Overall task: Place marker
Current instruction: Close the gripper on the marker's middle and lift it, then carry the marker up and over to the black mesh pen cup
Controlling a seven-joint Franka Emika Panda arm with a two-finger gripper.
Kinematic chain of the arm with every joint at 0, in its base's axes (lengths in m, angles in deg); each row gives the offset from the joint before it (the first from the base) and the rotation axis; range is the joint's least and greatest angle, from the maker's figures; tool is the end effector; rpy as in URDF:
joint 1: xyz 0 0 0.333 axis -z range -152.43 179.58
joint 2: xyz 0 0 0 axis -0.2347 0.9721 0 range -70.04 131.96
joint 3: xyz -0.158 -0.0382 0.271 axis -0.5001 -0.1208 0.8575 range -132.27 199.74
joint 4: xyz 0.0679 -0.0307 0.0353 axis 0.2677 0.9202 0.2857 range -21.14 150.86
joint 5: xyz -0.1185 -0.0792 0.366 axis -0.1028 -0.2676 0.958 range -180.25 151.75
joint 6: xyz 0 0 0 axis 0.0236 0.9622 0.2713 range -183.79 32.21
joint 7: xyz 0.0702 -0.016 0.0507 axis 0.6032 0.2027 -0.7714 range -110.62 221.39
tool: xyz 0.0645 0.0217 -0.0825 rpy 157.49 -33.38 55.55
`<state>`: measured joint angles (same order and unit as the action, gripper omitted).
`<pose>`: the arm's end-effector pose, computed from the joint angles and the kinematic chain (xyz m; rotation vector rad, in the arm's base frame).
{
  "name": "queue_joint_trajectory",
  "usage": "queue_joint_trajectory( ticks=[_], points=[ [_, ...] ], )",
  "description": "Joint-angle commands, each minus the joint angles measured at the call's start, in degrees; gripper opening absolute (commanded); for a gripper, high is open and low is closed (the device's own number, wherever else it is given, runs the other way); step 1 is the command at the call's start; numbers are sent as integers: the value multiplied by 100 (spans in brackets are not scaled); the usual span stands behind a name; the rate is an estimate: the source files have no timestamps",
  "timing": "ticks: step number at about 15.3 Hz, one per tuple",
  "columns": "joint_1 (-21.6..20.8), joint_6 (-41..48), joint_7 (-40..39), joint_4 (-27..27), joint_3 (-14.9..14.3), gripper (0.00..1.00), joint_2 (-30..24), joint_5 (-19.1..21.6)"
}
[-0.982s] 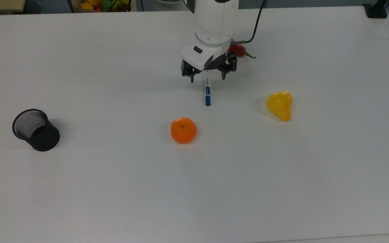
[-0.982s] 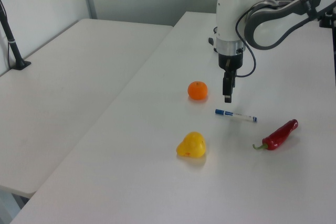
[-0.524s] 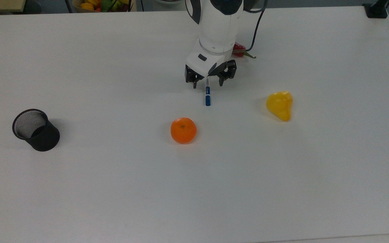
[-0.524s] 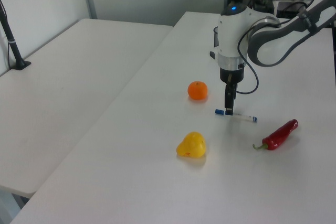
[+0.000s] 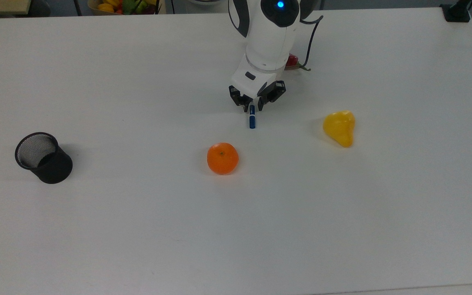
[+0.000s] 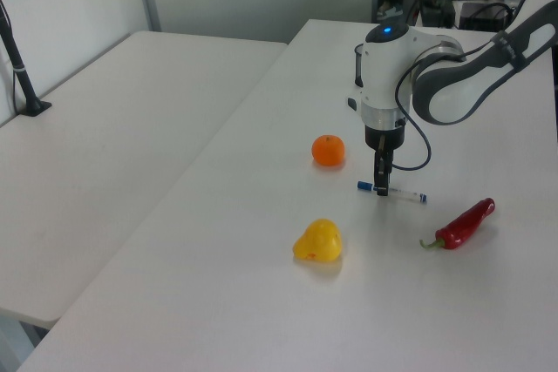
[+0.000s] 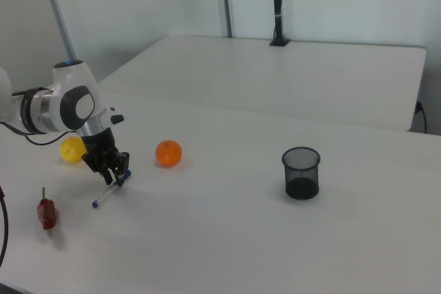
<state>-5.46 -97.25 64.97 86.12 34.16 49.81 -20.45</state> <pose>0.5782 0.2008 0.3118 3.0335 0.3665 -0.0114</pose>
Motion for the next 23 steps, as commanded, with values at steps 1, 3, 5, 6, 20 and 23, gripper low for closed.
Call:
queue_joint_trajectory(
  ticks=[1,3,5,6,20,23],
  points=[
    [-3,-179,167,176,54,38,-30,-206],
    [6,-179,167,186,54,37,-30,-250],
    [14,-188,167,186,63,21,-30,-294],
    [14,-188,167,186,54,9,-30,-303],
    [295,531,175,36,63,0,-829,-171],
    [444,1101,114,-279,63,0,-1093,82]
  ],
)
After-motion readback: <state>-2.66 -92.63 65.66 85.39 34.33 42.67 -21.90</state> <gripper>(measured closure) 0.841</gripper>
